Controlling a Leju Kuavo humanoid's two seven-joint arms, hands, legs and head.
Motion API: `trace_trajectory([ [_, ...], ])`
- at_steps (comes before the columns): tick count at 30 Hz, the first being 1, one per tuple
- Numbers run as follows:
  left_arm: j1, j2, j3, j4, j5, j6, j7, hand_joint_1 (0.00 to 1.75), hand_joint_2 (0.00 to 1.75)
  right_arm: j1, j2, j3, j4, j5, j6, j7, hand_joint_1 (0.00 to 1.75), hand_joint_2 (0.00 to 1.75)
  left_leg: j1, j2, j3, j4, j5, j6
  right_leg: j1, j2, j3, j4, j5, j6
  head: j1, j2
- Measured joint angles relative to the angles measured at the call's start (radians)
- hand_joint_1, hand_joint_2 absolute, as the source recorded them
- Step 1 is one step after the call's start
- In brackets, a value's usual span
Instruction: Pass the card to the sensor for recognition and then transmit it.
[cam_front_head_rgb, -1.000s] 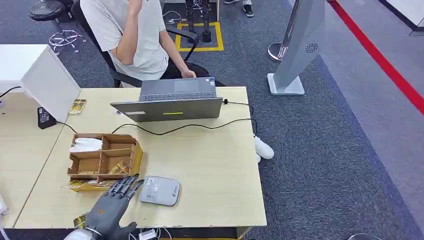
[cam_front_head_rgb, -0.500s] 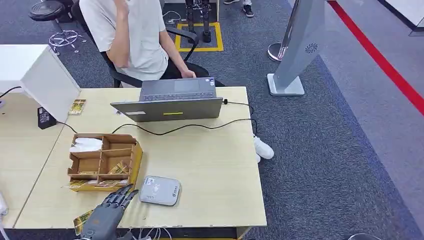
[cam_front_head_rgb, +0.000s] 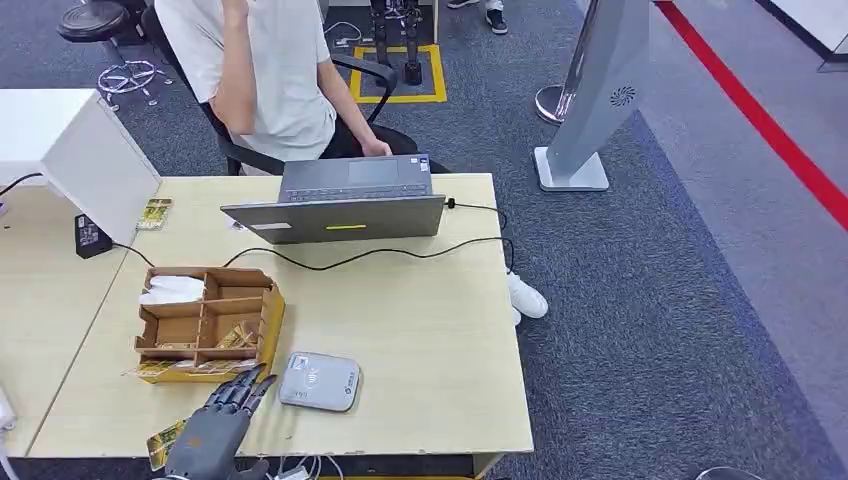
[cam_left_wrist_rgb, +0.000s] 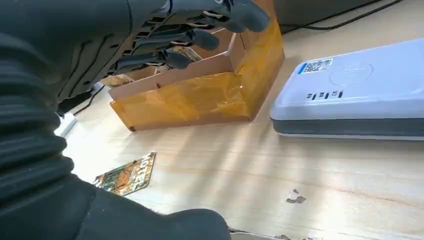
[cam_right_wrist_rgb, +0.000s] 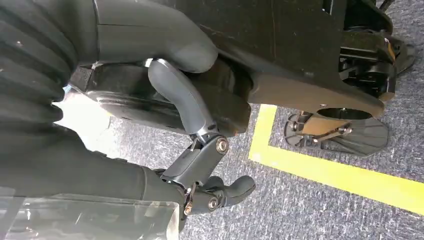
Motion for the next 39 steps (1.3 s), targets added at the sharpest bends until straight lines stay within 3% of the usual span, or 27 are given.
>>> trace_trajectory([
  [25,-0.004,-0.028,0.0,0.027,-0.029,0.019,-0.017,0.0,1.75,0.001,0.0,0.004,0.0,0.001,0.003,-0.008,0.0,1.75,0.0,0.0,0.0,0.0,0.0,0.0,0.0,0.0,0.0,0.0,0.0,0.0,0.0,0.0],
  [39,-0.048,-0.145,0.0,0.016,-0.08,0.093,-0.147,0.0,1.75,0.001,0.0,0.008,0.0,-0.001,0.006,-0.017,0.0,1.75,0.0,0.0,0.0,0.0,0.0,0.0,0.0,0.0,0.0,0.0,0.0,0.0,0.0,0.0],
])
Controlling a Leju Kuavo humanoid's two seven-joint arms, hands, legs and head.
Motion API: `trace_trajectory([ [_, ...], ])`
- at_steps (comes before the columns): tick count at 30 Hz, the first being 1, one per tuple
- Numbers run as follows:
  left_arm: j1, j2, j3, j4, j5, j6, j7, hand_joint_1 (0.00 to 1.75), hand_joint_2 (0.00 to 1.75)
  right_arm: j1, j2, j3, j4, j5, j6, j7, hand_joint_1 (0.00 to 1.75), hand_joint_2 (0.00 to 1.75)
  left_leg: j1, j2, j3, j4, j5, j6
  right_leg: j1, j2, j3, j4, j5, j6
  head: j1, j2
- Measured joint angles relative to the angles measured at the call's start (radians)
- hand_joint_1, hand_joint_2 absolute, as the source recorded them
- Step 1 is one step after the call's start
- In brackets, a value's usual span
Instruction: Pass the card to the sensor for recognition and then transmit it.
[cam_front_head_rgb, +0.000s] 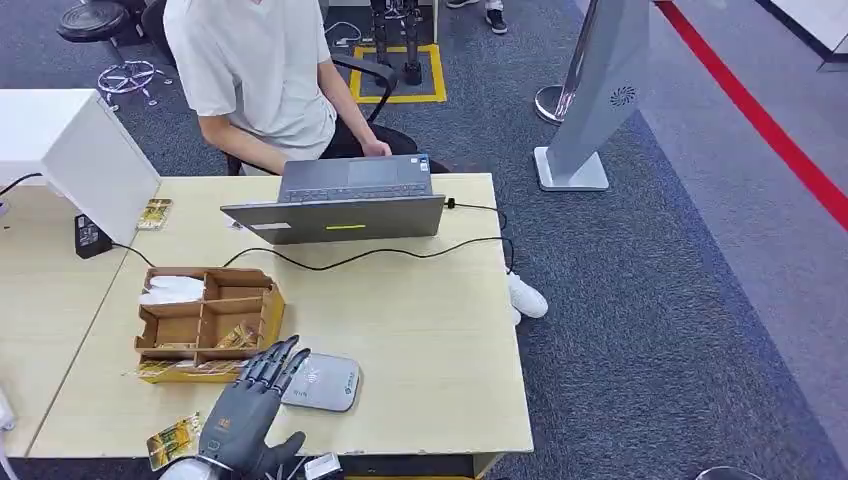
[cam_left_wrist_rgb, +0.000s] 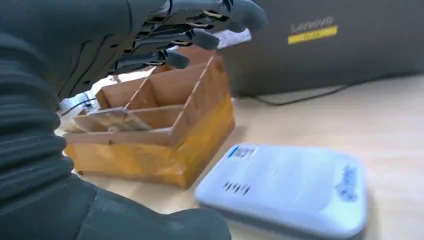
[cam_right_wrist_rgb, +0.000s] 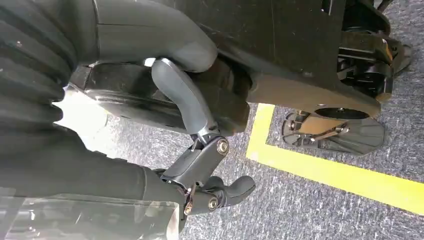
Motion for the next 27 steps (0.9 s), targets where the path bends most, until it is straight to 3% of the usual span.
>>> trace_trajectory([
  [15,-0.004,-0.026,0.0,-0.033,-0.01,0.005,-0.014,0.0,1.75,0.002,0.0,0.0,0.0,-0.002,0.004,-0.009,0.0,1.75,0.0,0.0,0.0,0.0,0.0,0.0,0.0,0.0,0.0,0.0,0.0,0.0,0.0,0.0],
  [22,0.014,-0.062,0.05,-0.098,-0.155,0.132,0.022,0.0,1.75,0.002,0.0,0.001,0.0,-0.021,-0.008,-0.01,0.0,1.75,0.0,0.0,0.0,0.0,0.0,0.0,0.0,0.0,0.0,0.0,0.0,0.0,0.0,0.0],
  [27,0.034,-0.094,0.114,-0.141,-0.181,0.155,0.046,0.0,1.75,0.003,0.0,0.007,0.0,-0.021,-0.012,-0.01,0.0,1.75,0.0,0.0,0.0,0.0,0.0,0.0,0.0,0.0,0.0,0.0,0.0,0.0,0.0,0.0],
])
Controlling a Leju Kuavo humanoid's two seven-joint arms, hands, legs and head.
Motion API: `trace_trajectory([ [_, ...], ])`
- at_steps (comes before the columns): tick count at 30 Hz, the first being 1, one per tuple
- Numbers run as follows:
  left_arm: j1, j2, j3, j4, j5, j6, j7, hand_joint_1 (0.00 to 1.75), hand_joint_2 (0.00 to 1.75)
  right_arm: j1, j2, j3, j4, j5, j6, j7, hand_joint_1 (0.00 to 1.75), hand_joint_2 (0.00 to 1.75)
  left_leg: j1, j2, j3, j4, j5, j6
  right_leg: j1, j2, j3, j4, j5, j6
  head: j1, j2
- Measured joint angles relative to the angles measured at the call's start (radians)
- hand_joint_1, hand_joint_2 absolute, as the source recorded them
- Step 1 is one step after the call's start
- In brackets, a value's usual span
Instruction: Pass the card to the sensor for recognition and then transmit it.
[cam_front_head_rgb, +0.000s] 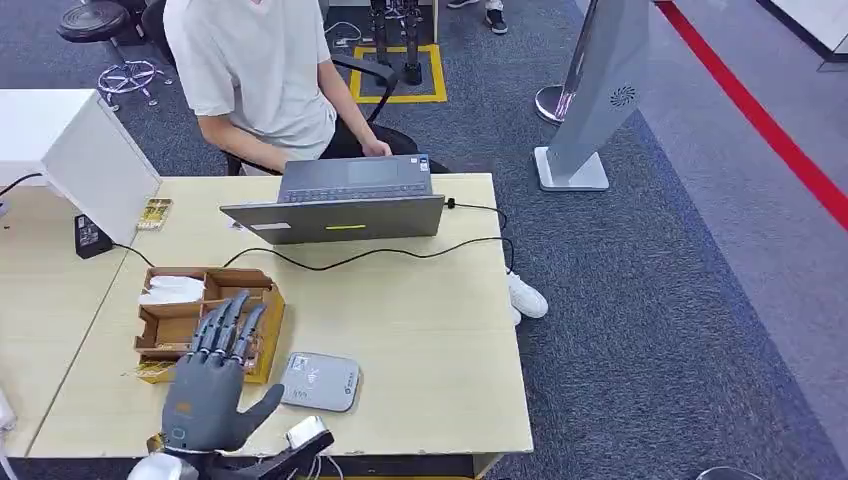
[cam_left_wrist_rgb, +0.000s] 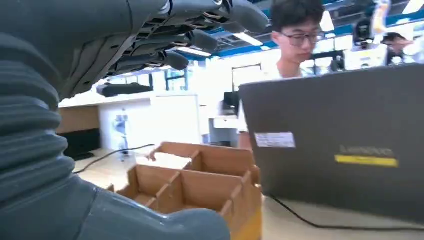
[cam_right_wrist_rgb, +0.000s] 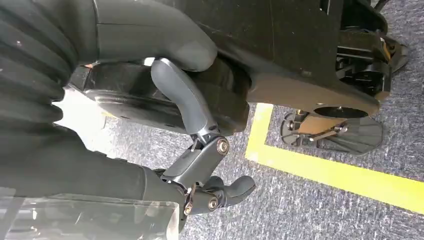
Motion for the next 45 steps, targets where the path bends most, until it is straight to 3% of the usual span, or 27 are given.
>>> trace_trajectory([
  [14,0.028,-0.019,0.077,-0.005,-0.026,0.006,0.02,0.0,1.75,-0.001,0.0,0.009,0.0,-0.002,0.0,-0.002,0.0,1.75,0.0,0.0,0.0,0.0,0.0,0.0,0.0,0.0,0.0,0.0,0.0,0.0,0.0,0.0],
  [45,0.03,-0.019,0.079,-0.005,-0.026,0.006,0.02,0.0,1.75,-0.001,0.0,0.009,0.0,-0.002,0.0,0.0,0.0,1.75,0.0,0.0,0.0,0.0,0.0,0.0,0.0,0.0,0.0,0.0,0.0,0.0,0.0,0.0],
])
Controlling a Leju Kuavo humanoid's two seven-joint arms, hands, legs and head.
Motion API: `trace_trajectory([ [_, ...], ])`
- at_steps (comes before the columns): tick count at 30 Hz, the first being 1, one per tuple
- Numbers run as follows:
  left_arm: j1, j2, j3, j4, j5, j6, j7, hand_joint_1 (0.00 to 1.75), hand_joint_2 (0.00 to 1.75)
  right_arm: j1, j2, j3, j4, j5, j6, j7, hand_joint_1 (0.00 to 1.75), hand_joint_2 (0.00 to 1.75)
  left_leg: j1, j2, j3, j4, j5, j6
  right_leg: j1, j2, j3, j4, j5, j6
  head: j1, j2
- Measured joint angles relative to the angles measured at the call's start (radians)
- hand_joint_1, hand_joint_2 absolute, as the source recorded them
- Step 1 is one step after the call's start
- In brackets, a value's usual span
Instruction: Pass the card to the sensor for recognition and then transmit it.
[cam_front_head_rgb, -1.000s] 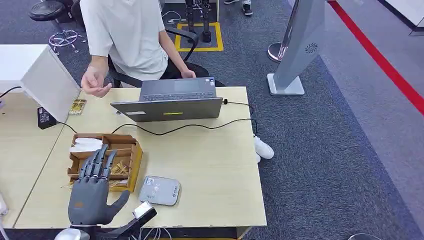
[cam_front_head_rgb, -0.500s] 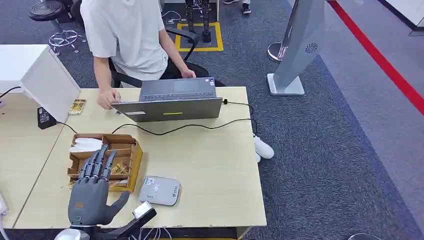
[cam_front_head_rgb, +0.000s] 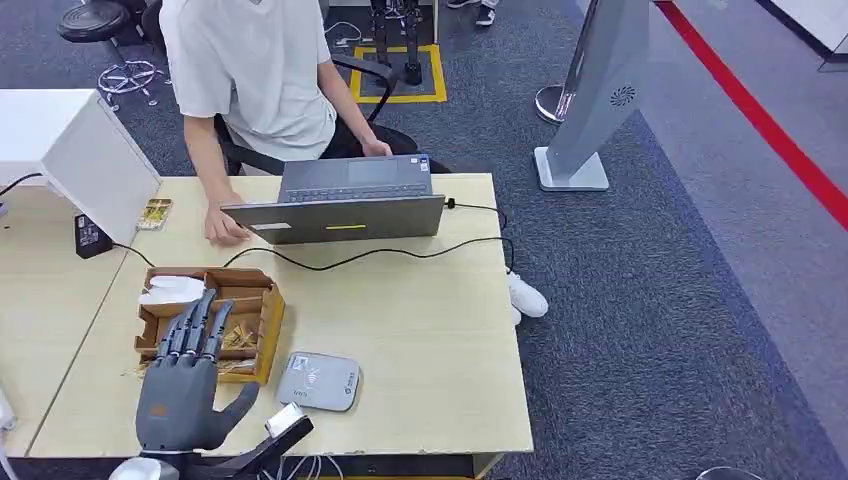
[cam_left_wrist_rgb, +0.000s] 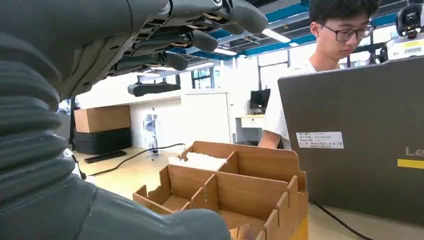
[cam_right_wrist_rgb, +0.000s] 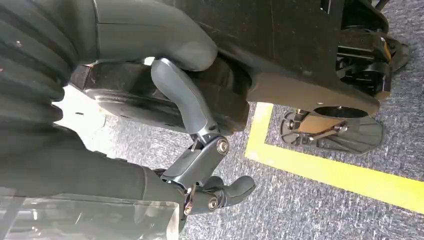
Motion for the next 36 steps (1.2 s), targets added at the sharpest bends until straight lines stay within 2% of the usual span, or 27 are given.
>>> trace_trajectory([
  [8,0.0,0.0,0.0,0.0,0.0,-0.001,0.0,0.0,1.75,0.0,0.0,0.0,0.0,0.0,0.0,0.0,0.0,1.75,0.0,0.0,0.0,0.0,0.0,0.0,0.0,0.0,0.0,0.0,0.0,0.0,0.0,0.0],
  [11,0.0,-0.007,0.024,0.016,0.024,-0.034,0.057,0.0,1.75,-0.001,0.0,0.002,0.0,0.003,0.0,0.003,0.0,1.75,0.0,0.0,0.0,0.0,0.0,0.0,0.0,0.0,0.0,0.0,0.0,0.0,0.0,0.0],
  [14,-0.001,-0.017,0.067,0.06,0.039,-0.021,0.053,0.0,1.75,-0.001,0.0,0.005,0.0,0.003,0.001,0.004,0.0,1.75,0.0,0.0,0.0,0.0,0.0,0.0,0.0,0.0,0.0,0.0,0.0,0.0,0.0,0.0],
  [19,-0.001,-0.025,0.092,0.089,0.042,-0.017,0.051,0.0,1.75,-0.002,0.0,0.006,0.0,0.003,0.001,0.006,0.0,1.75,0.0,0.0,0.0,0.0,0.0,0.0,0.0,0.0,0.0,0.0,0.0,0.0,0.0,0.0],
  [36,0.001,-0.039,0.112,0.105,0.035,-0.016,0.041,0.0,1.75,-0.003,0.0,0.008,0.0,0.003,0.0,0.009,0.0,1.75,0.0,0.0,0.0,0.0,0.0,0.0,0.0,0.0,0.0,0.0,0.0,0.0,0.0,0.0],
])
